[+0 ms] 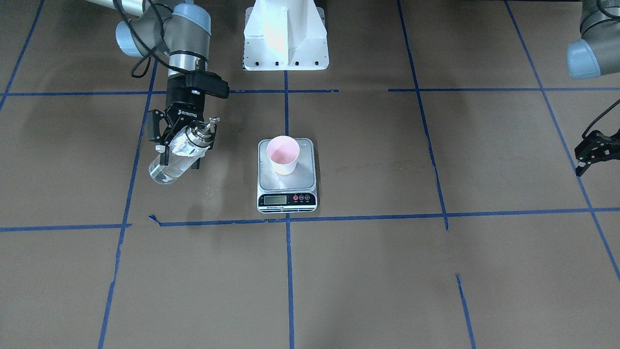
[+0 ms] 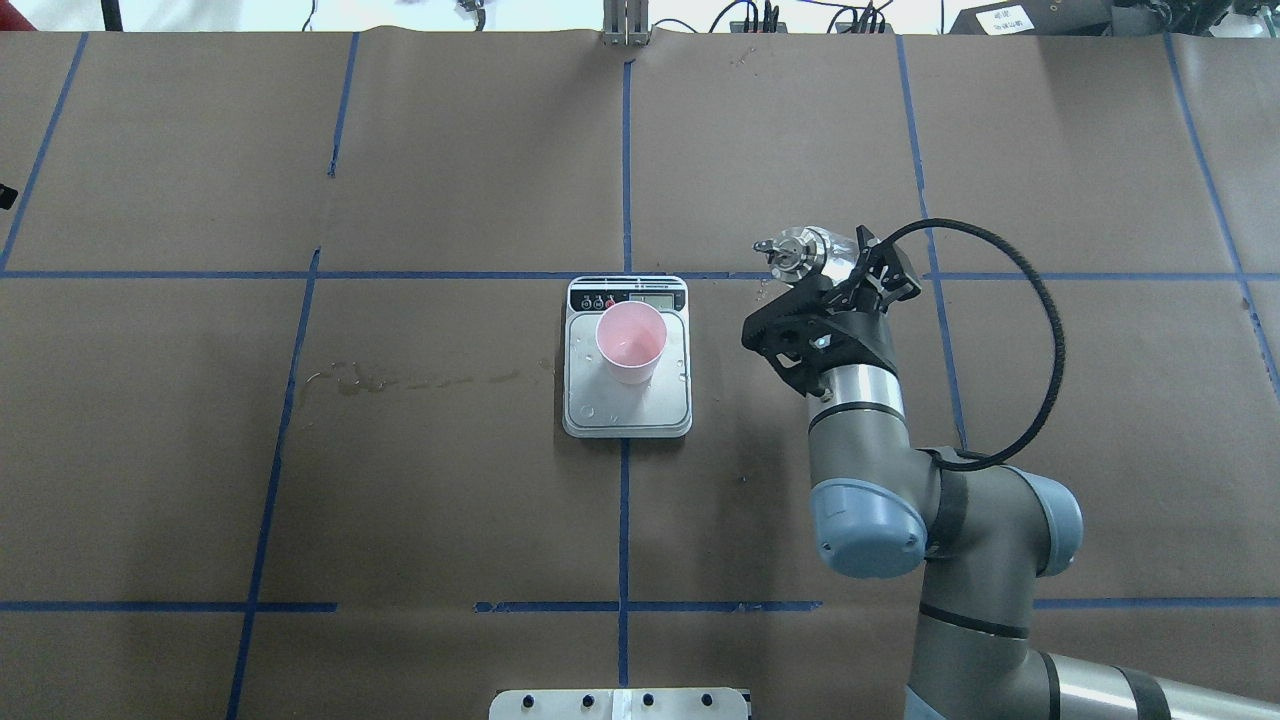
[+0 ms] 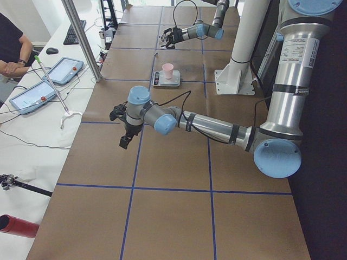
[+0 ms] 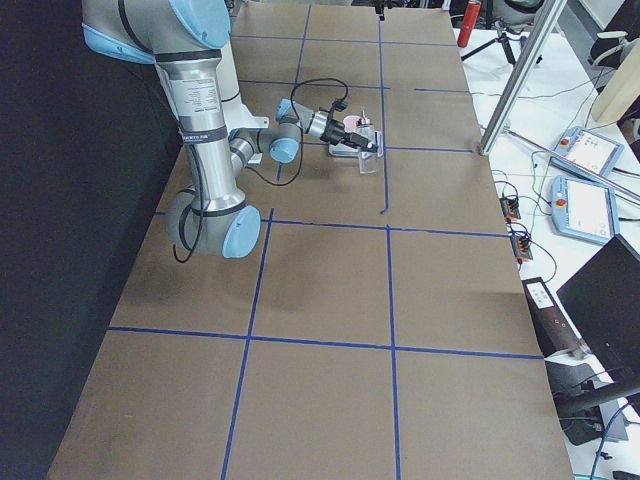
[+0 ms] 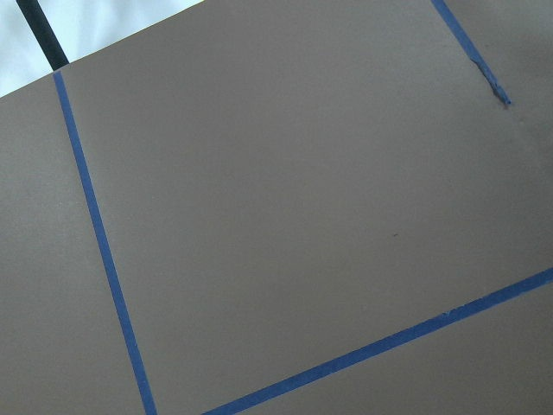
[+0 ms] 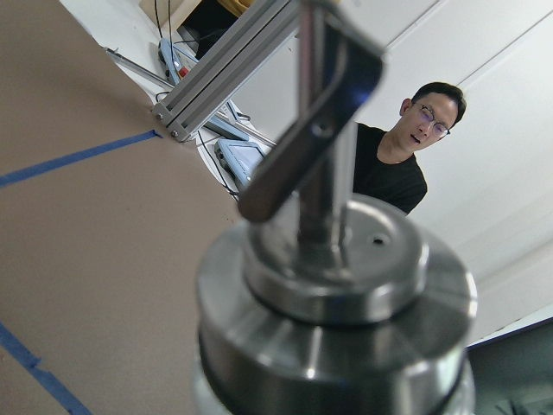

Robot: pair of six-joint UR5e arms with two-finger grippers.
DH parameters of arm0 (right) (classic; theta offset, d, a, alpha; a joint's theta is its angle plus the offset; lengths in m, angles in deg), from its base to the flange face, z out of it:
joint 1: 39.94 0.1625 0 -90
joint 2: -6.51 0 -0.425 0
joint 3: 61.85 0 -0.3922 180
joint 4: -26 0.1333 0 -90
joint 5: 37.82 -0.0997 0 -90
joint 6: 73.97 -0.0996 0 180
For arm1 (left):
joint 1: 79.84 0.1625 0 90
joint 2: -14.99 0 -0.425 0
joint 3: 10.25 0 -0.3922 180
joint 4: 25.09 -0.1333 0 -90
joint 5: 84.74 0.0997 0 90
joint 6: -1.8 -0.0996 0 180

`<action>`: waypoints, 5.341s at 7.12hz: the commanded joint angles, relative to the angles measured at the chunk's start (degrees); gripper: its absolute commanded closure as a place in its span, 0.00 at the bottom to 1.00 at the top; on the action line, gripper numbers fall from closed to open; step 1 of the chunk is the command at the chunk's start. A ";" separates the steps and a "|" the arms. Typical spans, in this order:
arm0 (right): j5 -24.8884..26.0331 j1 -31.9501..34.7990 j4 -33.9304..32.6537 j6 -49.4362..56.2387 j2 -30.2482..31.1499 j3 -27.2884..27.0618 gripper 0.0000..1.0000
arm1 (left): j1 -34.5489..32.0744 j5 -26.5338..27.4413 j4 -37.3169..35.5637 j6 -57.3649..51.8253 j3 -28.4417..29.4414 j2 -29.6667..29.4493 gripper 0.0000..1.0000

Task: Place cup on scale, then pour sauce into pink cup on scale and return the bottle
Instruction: 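Lift the bottle with the right gripper and carry it toward the cup, then tilt the bottle spout over the pink cup with the right gripper, then turn the bottle upright and carry it back with the right gripper, then lower the bottle to its original spot with the right gripper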

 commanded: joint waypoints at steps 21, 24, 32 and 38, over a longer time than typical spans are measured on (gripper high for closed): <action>9.39 -2.73 -14.88 24.43 -8.31 4.97 1.00 | -4.11 -0.34 -0.15 -5.60 2.91 0.11 0.00; 3.68 -2.65 -11.05 13.80 -8.31 4.79 1.00 | -4.11 -0.34 -0.24 -5.51 2.91 0.02 0.00; -16.63 8.77 1.90 -30.77 9.06 -3.63 1.00 | -4.20 -0.17 -0.24 -5.42 2.03 -0.68 0.00; -19.57 7.47 1.99 -58.41 16.65 -5.94 1.00 | -4.46 0.19 -0.15 -5.42 1.77 -0.68 0.00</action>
